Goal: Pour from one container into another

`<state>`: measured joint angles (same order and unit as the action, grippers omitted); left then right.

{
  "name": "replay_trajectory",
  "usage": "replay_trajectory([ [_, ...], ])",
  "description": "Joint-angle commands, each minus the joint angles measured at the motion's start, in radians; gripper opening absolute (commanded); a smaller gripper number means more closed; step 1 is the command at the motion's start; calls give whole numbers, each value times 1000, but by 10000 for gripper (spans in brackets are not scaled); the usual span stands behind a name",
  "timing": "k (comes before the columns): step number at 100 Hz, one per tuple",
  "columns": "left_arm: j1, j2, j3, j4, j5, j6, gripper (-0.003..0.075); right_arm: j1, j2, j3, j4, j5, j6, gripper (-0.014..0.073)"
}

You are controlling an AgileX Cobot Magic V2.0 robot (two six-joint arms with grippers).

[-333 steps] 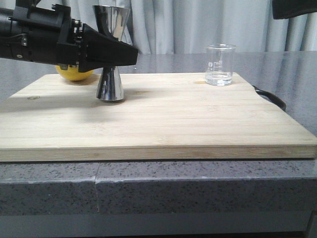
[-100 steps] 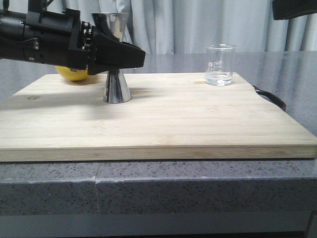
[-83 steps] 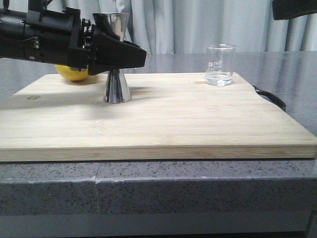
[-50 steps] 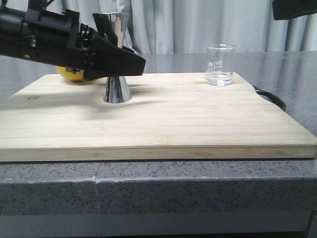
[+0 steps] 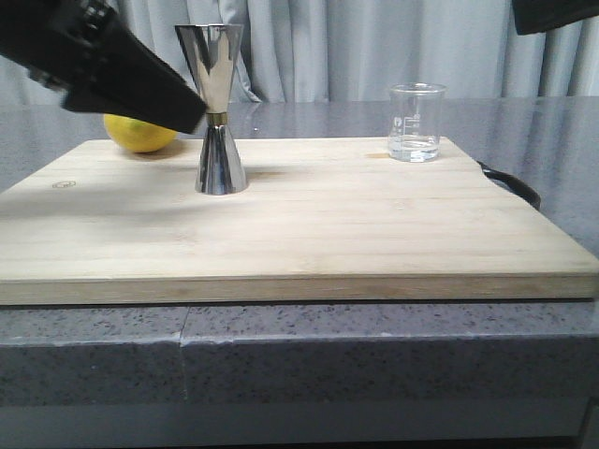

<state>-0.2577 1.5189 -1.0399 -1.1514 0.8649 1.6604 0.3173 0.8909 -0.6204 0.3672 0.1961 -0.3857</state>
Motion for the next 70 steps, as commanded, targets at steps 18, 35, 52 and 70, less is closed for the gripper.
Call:
replay_trajectory([
  [18, -7, -258, -28, 376, -1, -444, 575, -47, -16, -149, -33, 243, 20, 562],
  [35, -7, -407, -28, 694, 3, -838, 566, -186, -16, -236, -62, 495, 97, 562],
  [52, -7, -545, -28, 978, 41, -1228, 566, -293, -16, -306, -162, 705, 210, 562],
  [70, -7, -666, -28, 1151, 99, -1551, 566, -303, -70, -321, -265, 756, 314, 561],
])
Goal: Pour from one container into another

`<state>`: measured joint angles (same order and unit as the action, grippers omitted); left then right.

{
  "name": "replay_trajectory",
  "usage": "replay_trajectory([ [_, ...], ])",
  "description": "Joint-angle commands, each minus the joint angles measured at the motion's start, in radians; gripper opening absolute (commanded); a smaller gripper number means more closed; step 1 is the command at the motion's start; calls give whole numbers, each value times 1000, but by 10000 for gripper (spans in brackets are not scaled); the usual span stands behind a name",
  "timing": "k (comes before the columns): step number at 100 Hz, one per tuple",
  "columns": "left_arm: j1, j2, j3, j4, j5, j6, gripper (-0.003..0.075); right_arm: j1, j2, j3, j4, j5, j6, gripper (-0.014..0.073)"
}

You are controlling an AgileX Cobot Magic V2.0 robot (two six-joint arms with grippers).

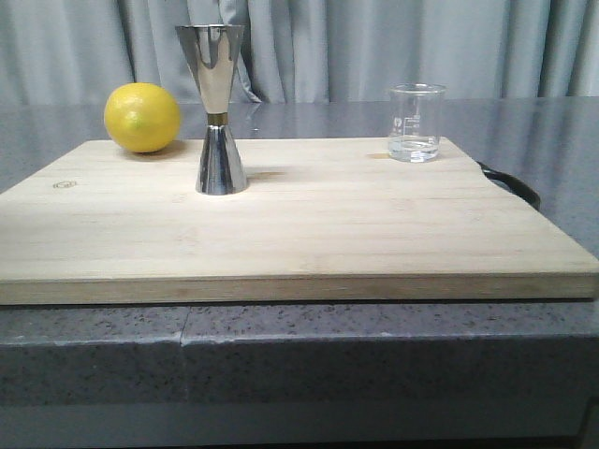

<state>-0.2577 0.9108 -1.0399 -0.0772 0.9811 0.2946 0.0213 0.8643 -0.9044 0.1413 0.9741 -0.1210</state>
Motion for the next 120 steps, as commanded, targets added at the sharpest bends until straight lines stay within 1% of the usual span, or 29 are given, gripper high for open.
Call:
replay_trajectory([
  [1, -7, -63, -28, 77, -15, -199, 566, -7, -47, -37, -41, -20, 52, 561],
  [3, -7, -81, -24, 105, -5, -246, 566, -7, -61, -37, -46, -19, 56, 561],
  [11, -7, -135, -3, 154, 0, -341, 566, -7, -119, -37, -64, -20, 56, 561],
  [22, -7, -216, 50, 174, -31, -407, 566, -7, -224, -23, -88, -41, 56, 561],
  [30, -7, -284, 116, 174, -103, -446, 566, -7, -309, 7, -94, -77, 56, 561],
  [43, -7, -376, 215, 174, -226, -464, 566, -7, -415, 51, -103, -139, 56, 561],
  [51, -7, -407, 251, 171, -266, -464, 566, -7, -463, 69, -103, -148, 56, 561],
  [68, -7, -415, 278, 171, -271, -464, 557, -7, -490, 83, -103, -148, 56, 558],
  [75, -7, -415, 281, 171, -271, -464, 499, -7, -490, 83, -103, -148, 56, 502],
  [82, -7, -415, 281, 171, -271, -464, 405, -7, -488, 83, -103, -148, 56, 380],
  [87, -7, -415, 281, 171, -271, -464, 331, -7, -488, 83, -101, -148, 56, 268],
  [89, -7, -415, 281, 171, -271, -464, 301, -7, -488, 83, -98, -148, 56, 242],
  [94, -7, -415, 281, 171, -271, -464, 231, -7, -488, 84, -98, -148, 56, 147],
  [97, -7, -415, 281, 171, -271, -464, 184, -7, -488, 84, -98, -148, 56, 107],
  [99, -7, -415, 281, 171, -271, -464, 167, -7, -488, 84, -98, -148, 56, 81],
  [106, -7, -415, 281, 171, -271, -464, 77, -7, -488, 84, -97, -148, 56, 14],
  [112, -7, -415, 281, 171, -271, -464, 13, -7, -488, 84, -97, -148, 56, -22],
  [113, -7, -415, 281, 171, -271, -464, 13, -7, -488, 84, -97, -148, 56, -31],
  [116, -7, -415, 281, 171, -271, -464, -18, -7, -488, 84, -97, -148, 56, -46],
  [120, -7, -415, 281, 171, -271, -464, -19, -7, -488, 84, -97, -148, 56, -60],
])
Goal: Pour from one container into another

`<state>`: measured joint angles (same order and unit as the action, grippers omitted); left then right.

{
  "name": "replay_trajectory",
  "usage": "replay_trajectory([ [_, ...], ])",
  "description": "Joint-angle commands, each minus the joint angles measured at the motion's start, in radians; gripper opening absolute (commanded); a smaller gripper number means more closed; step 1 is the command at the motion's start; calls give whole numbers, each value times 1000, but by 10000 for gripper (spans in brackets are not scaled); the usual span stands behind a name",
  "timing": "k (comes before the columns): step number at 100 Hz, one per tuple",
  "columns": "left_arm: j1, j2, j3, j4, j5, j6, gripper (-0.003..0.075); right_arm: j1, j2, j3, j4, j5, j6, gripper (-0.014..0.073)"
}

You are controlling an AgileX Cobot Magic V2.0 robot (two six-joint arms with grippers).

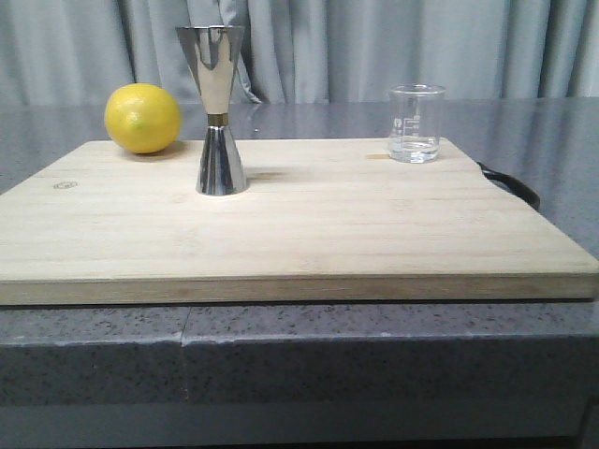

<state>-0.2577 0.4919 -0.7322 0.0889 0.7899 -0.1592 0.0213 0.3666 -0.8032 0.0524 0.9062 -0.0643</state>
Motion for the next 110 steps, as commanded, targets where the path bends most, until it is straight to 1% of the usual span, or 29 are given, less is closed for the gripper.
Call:
replay_trajectory([
  [1, -7, 4, -27, 5, -80, -10, -19, -7, 10, -18, -8, -80, 0, -61],
  [53, -7, 4, -27, 5, -78, -10, -19, -7, 10, -18, -6, -88, 0, -61],
  [66, -3, -14, 2, 5, -93, -10, -19, -7, 10, -18, -6, -88, 0, -61],
  [77, 22, -87, 90, 39, -183, -10, -19, -7, 10, -18, -6, -88, 0, -61],
  [98, 97, -304, 404, 32, -476, -10, -19, -7, 10, -18, -6, -88, 0, -61],
  [110, 130, -412, 560, 6, -576, -10, -19, -7, 10, -18, -6, -88, 0, -61],
])
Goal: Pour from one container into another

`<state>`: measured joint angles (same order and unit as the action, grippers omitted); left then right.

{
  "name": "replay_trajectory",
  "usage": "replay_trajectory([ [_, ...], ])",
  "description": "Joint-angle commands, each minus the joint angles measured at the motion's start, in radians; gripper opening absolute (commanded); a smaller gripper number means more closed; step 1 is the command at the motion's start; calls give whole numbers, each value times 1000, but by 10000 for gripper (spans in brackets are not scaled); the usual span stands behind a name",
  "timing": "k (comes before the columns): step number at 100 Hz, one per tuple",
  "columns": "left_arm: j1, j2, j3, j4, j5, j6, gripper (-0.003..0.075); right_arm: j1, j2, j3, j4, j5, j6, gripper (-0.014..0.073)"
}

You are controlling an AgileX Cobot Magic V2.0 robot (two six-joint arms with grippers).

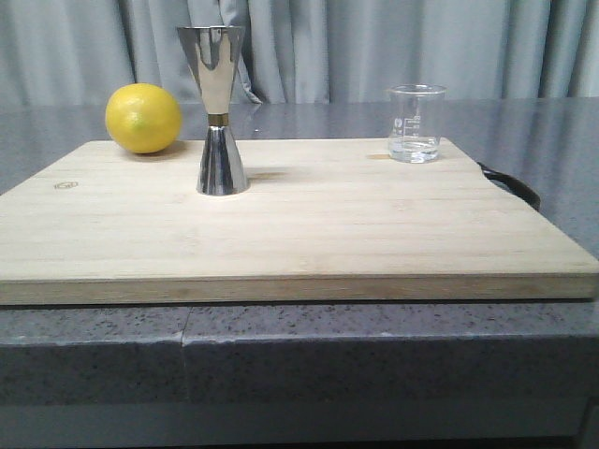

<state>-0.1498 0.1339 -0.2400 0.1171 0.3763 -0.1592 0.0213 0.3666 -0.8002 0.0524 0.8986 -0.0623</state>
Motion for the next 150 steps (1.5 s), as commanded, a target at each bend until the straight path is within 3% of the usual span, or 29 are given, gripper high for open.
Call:
replay_trajectory([
  [1, 27, -66, 83, -29, -168, -10, -19, -7, 10, -21, -6, -80, -2, -61],
  [23, 79, -161, 220, -83, -222, -8, -19, -7, 10, -21, -6, -78, -2, -61],
  [35, 71, -163, 283, -84, -336, -6, -19, -7, 10, -21, -6, -78, -2, -61],
  [150, 64, -163, 279, -68, -341, 23, -19, -7, -16, 10, -6, -93, -2, -61],
])
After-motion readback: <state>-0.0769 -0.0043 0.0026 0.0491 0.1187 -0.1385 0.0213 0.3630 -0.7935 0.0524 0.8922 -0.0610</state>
